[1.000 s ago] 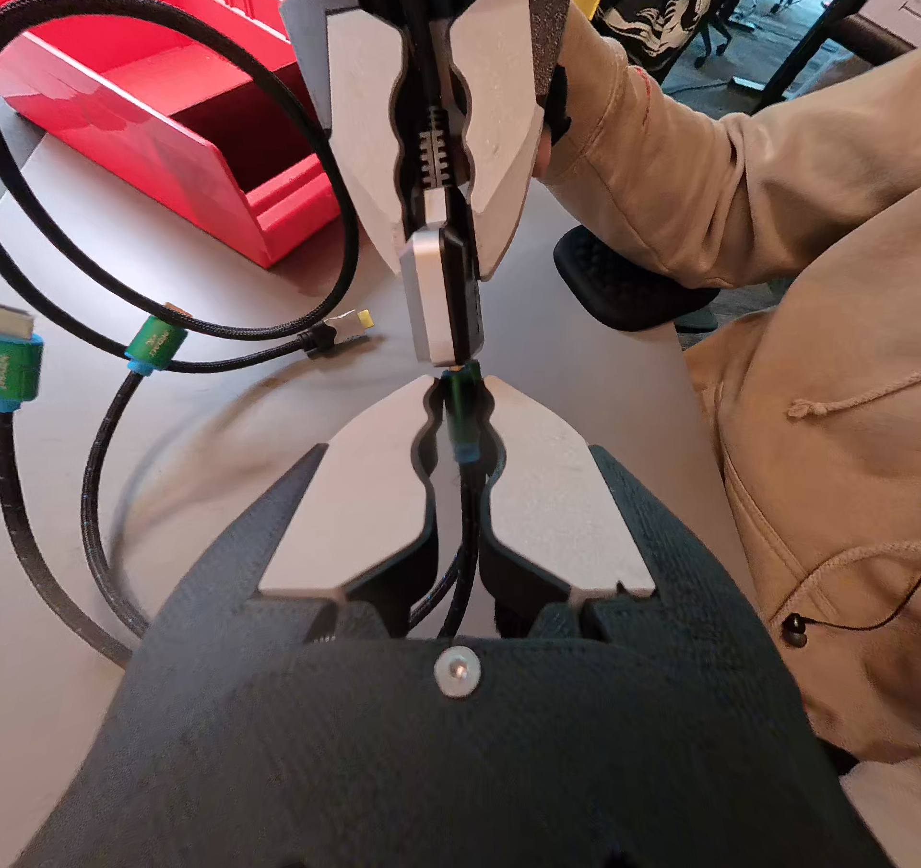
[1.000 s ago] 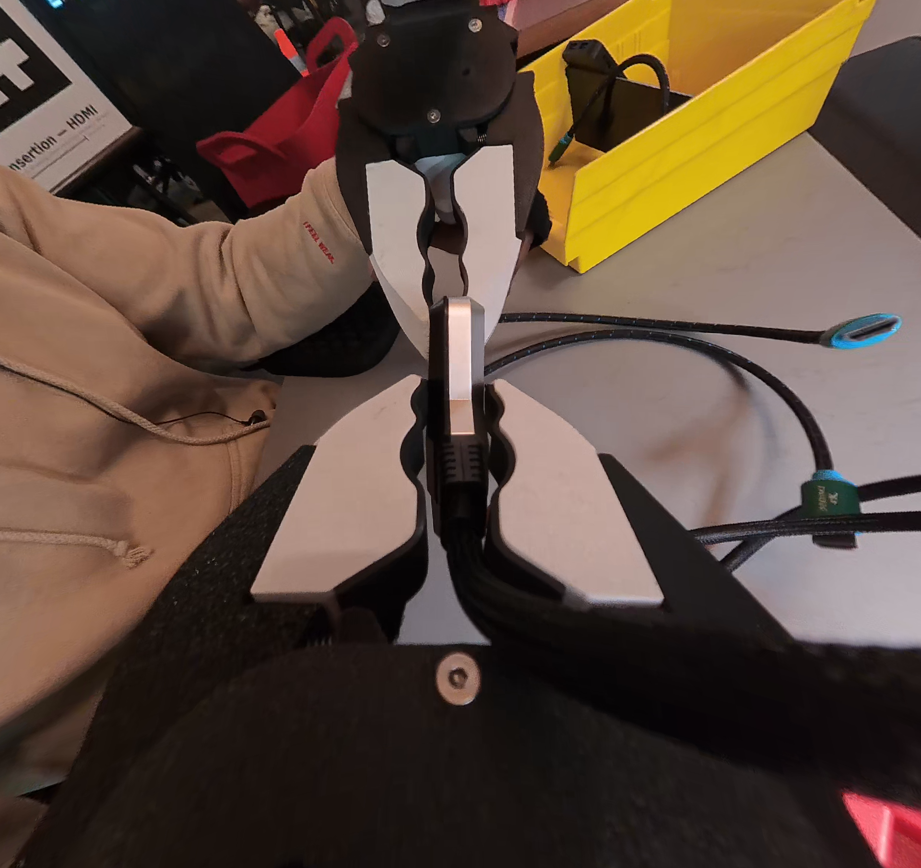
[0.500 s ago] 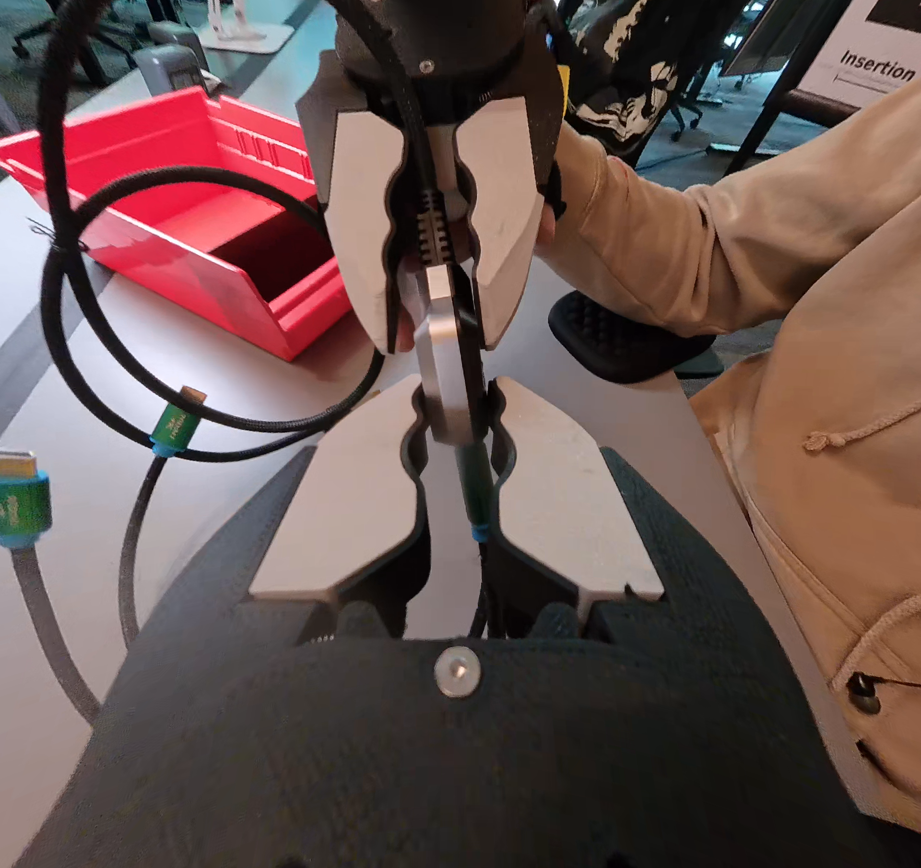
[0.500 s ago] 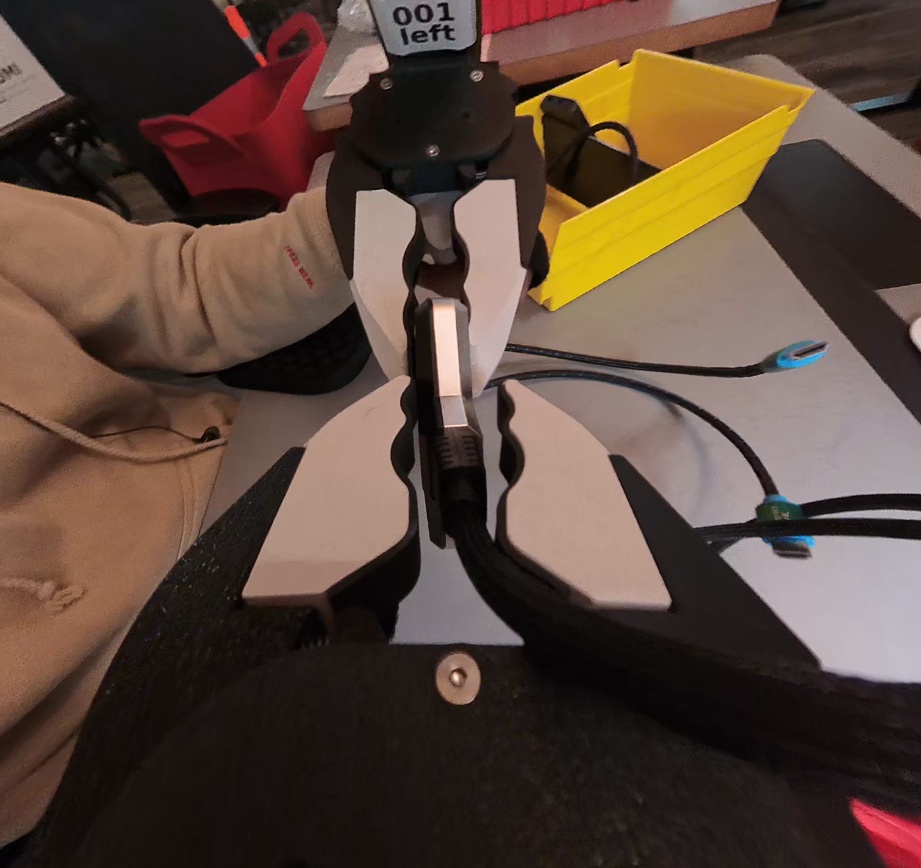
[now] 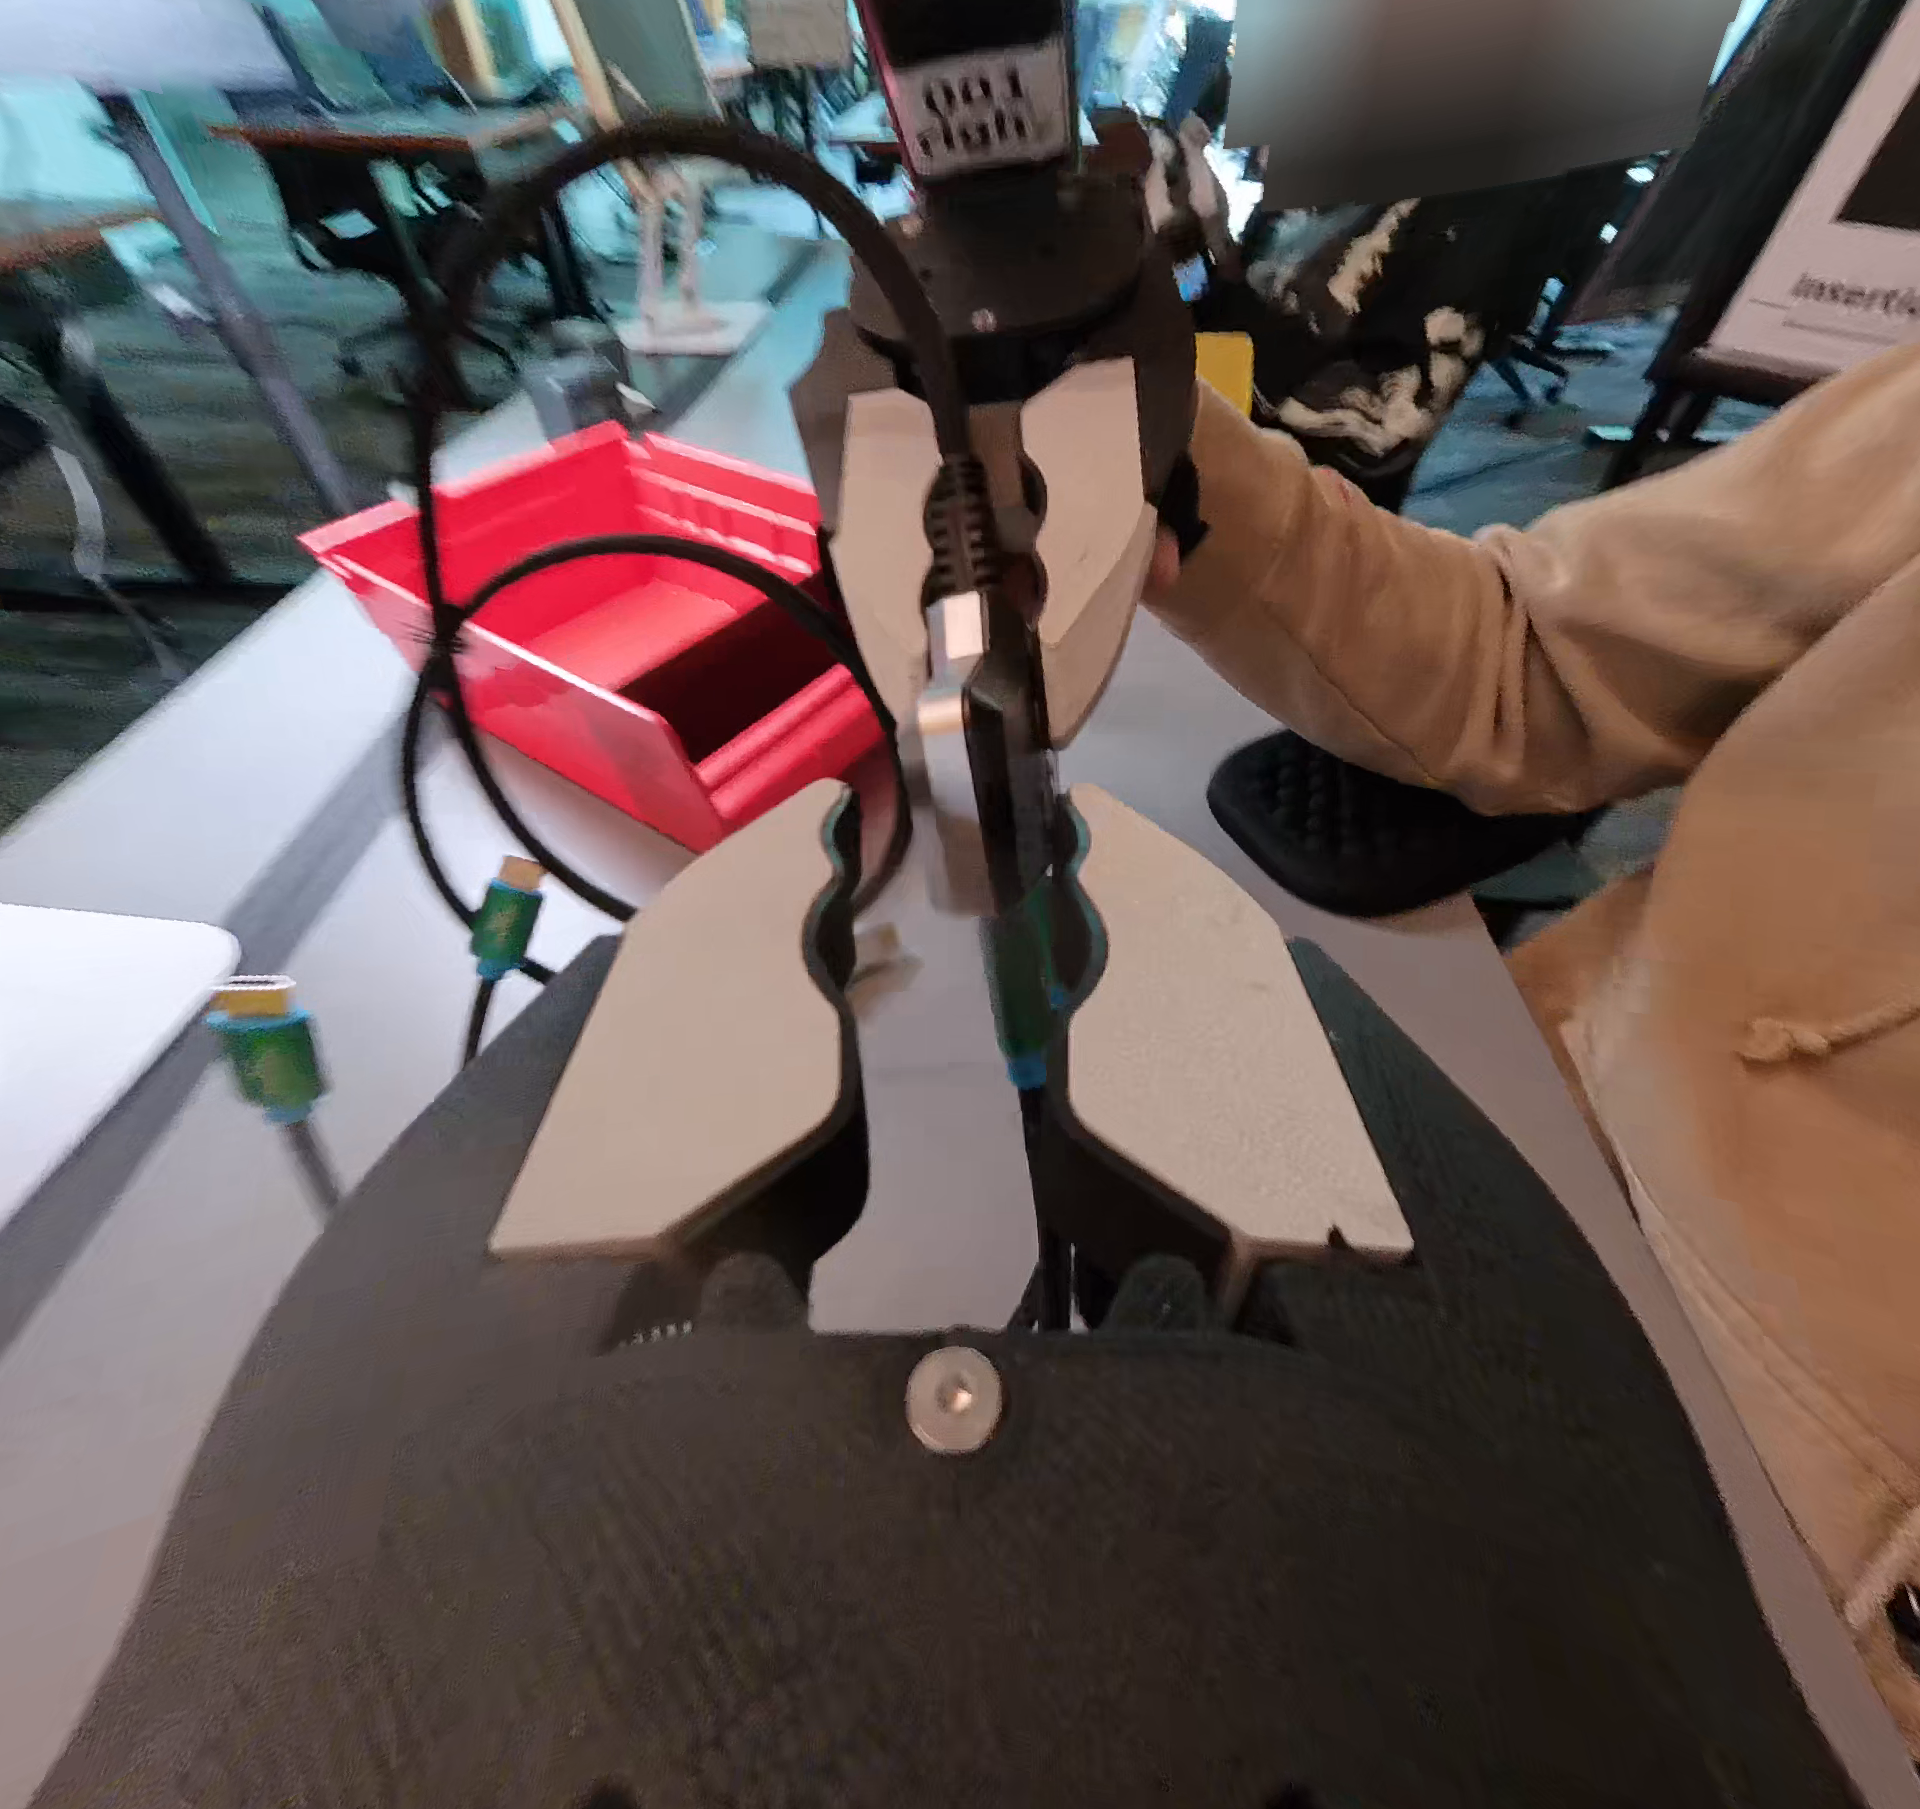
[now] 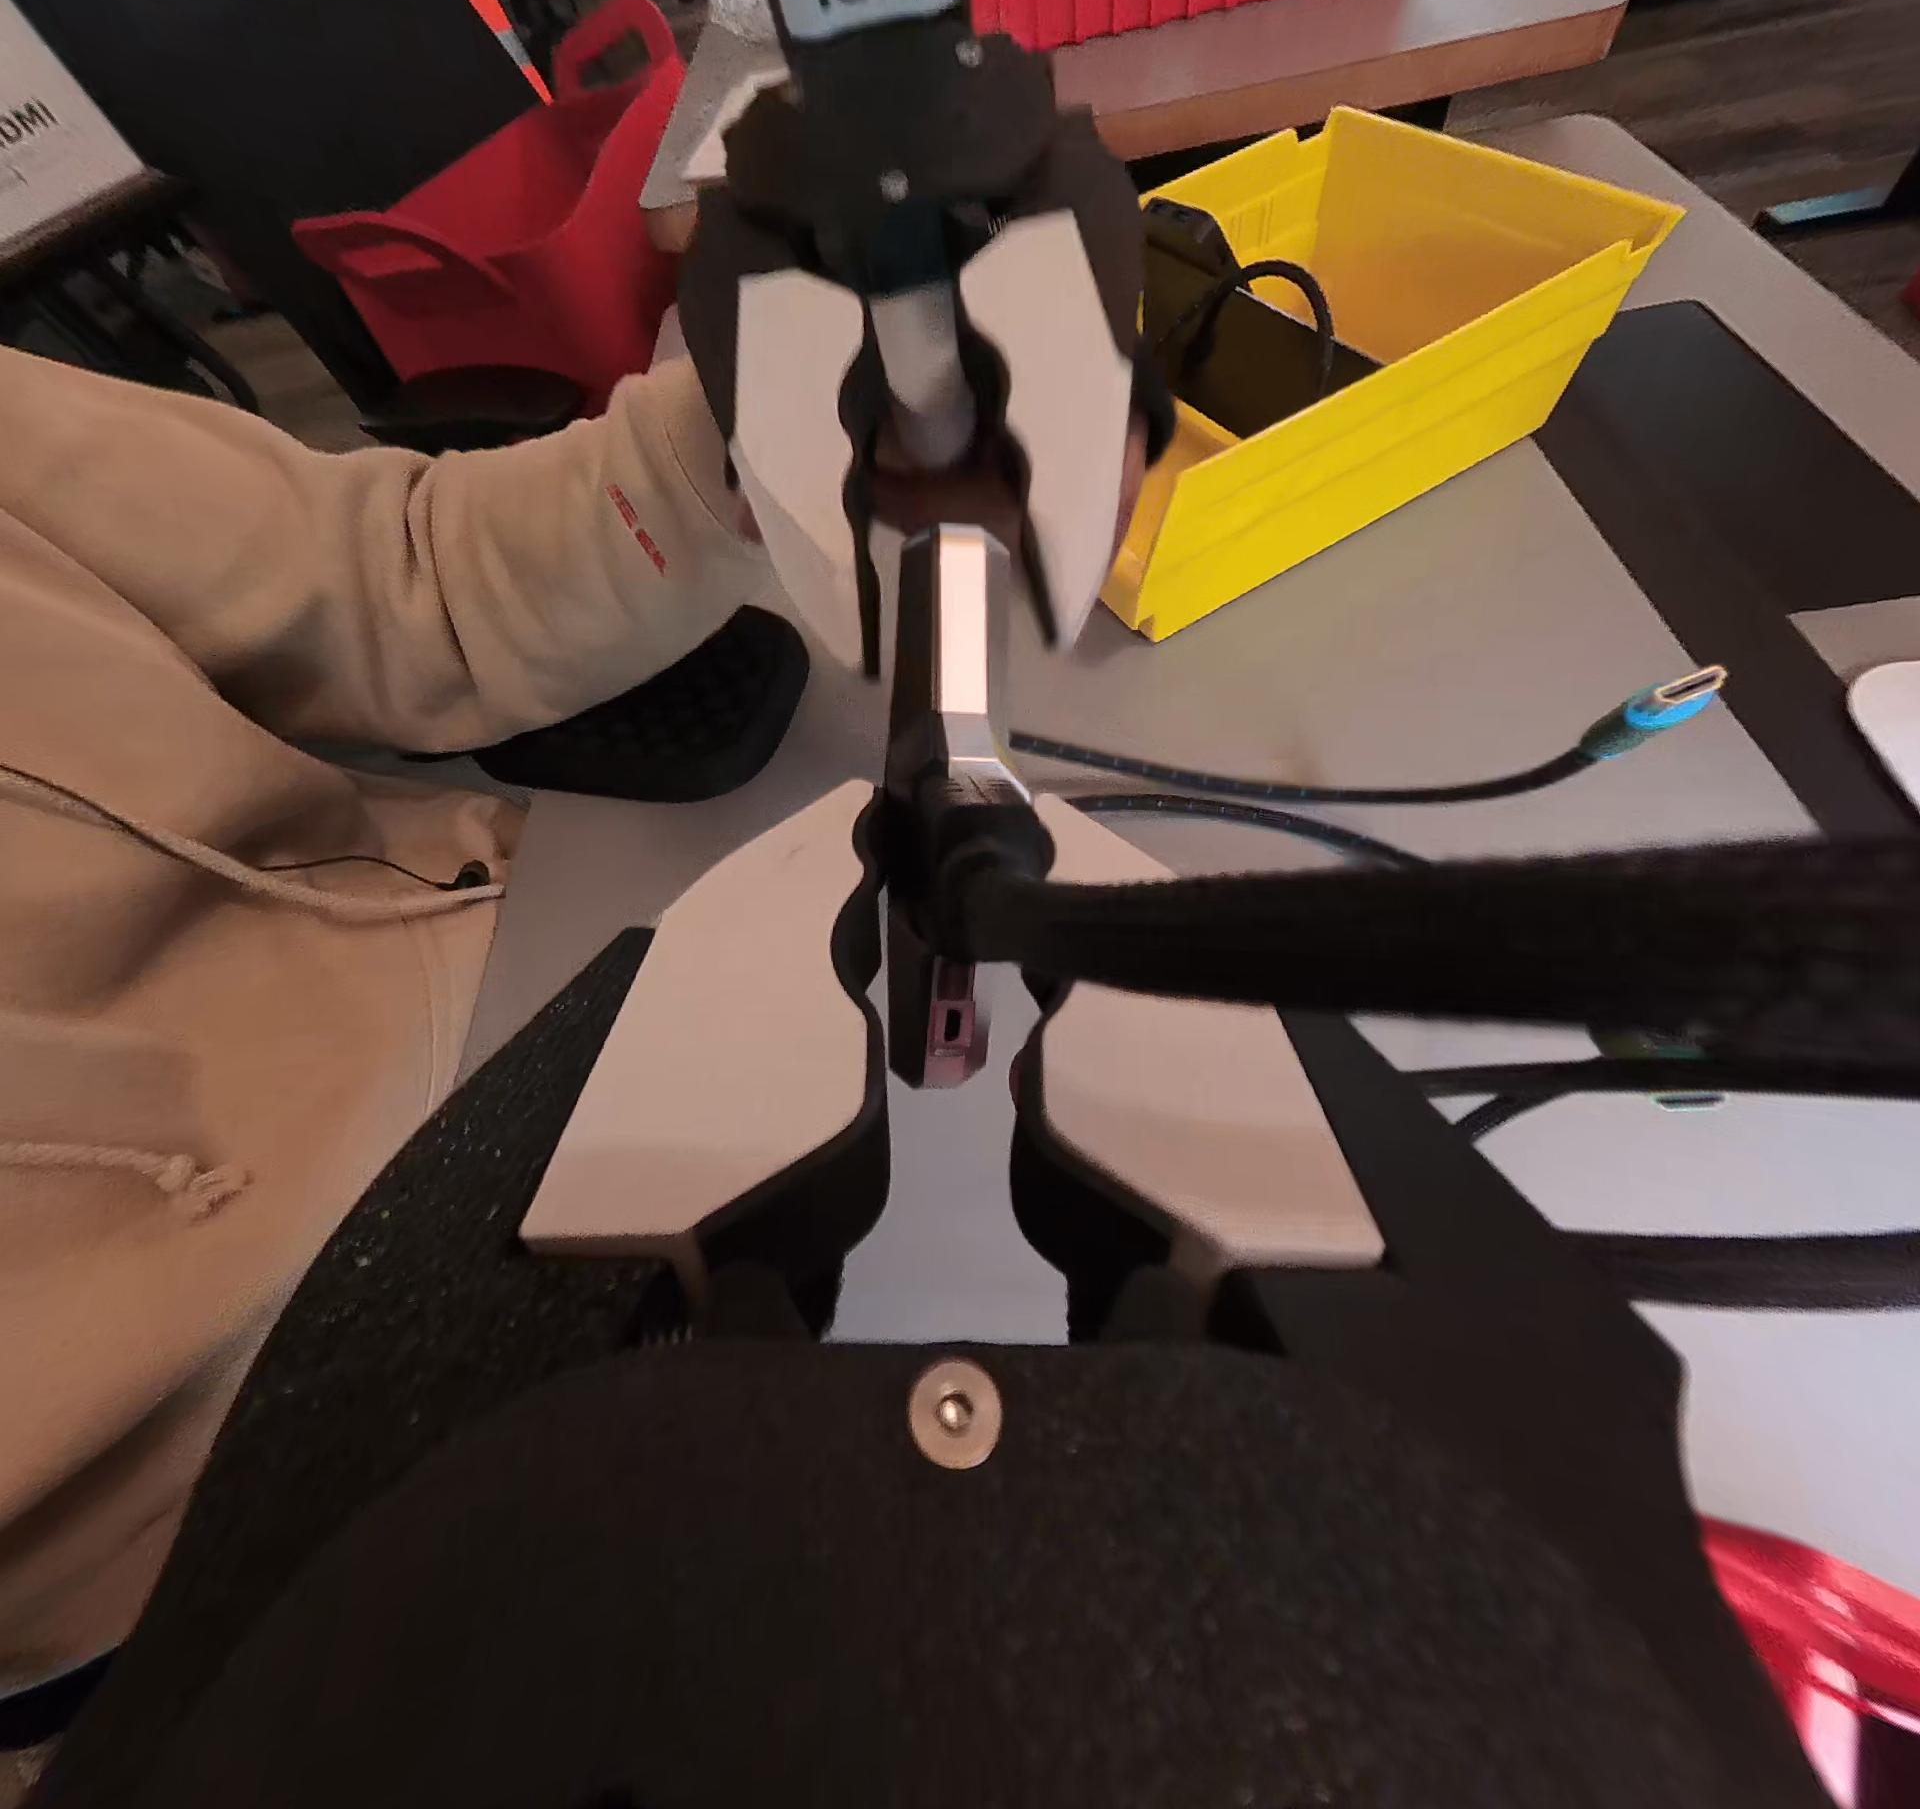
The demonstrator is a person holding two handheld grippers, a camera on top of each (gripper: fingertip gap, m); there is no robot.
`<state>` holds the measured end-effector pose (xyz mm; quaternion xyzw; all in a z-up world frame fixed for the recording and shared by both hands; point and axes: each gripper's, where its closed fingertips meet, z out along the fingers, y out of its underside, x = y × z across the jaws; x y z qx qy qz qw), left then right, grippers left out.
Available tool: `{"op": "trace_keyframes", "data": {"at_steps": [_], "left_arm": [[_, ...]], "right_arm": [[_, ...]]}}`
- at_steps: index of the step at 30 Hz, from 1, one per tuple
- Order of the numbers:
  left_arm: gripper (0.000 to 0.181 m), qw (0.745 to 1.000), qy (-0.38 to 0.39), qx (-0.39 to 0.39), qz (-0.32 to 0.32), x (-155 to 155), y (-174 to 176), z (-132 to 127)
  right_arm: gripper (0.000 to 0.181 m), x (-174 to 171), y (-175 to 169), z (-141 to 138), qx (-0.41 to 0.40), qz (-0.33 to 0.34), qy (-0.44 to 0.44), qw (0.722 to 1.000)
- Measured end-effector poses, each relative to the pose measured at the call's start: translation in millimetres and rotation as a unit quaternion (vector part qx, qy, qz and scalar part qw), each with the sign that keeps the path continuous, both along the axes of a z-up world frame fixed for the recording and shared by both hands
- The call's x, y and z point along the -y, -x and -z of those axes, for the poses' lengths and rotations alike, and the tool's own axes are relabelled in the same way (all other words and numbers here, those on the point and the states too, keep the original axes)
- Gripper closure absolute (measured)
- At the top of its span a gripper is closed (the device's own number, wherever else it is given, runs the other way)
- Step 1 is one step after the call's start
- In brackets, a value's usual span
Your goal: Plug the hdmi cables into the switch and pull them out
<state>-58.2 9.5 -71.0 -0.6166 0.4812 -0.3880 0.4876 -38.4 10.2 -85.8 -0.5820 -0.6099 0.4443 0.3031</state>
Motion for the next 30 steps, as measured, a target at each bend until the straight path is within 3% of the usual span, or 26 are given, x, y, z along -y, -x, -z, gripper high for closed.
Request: {"op": "trace_keyframes", "data": {"at_steps": [5,8,11,16,20,25,30], "left_arm": [[0.146,0.987,-0.075,0.104,-0.096,9.2,41.4,-85.6],[0.147,0.983,-0.069,0.111,-0.129,15.9,55.7,-96.4],[0.145,0.987,-0.032,0.062,-0.146,22.0,55.6,-67.5],[0.144,0.988,0.013,-0.007,-0.154,43.1,47.7,13.9],[0.144,0.985,0.030,0.000,-0.171,44.6,46.3,51.9],[0.146,0.976,0.049,0.066,-0.201,27.8,55.9,62.2],[0.145,0.970,0.069,0.069,-0.221,20.6,66.8,77.1]], "right_arm": [[0.158,0.8,-21.5,-48.3,0.060,-0.002,-0.051,0.997],[0.157,-0.7,-34.1,-84.0,0.130,0.001,-0.090,0.987],[0.157,-10.0,-49.2,-118.2,0.179,0.031,-0.119,0.976],[0.157,-43.5,-87.1,-166.0,0.215,0.126,-0.168,0.954],[0.158,-78.0,-118.3,-190.9,0.240,0.207,-0.196,0.928],[0.158,-118.5,-149.2,-170.6,0.293,0.256,-0.206,0.898],[0.157,-162.3,-181.3,-92.8,0.347,0.283,-0.160,0.880]]}}
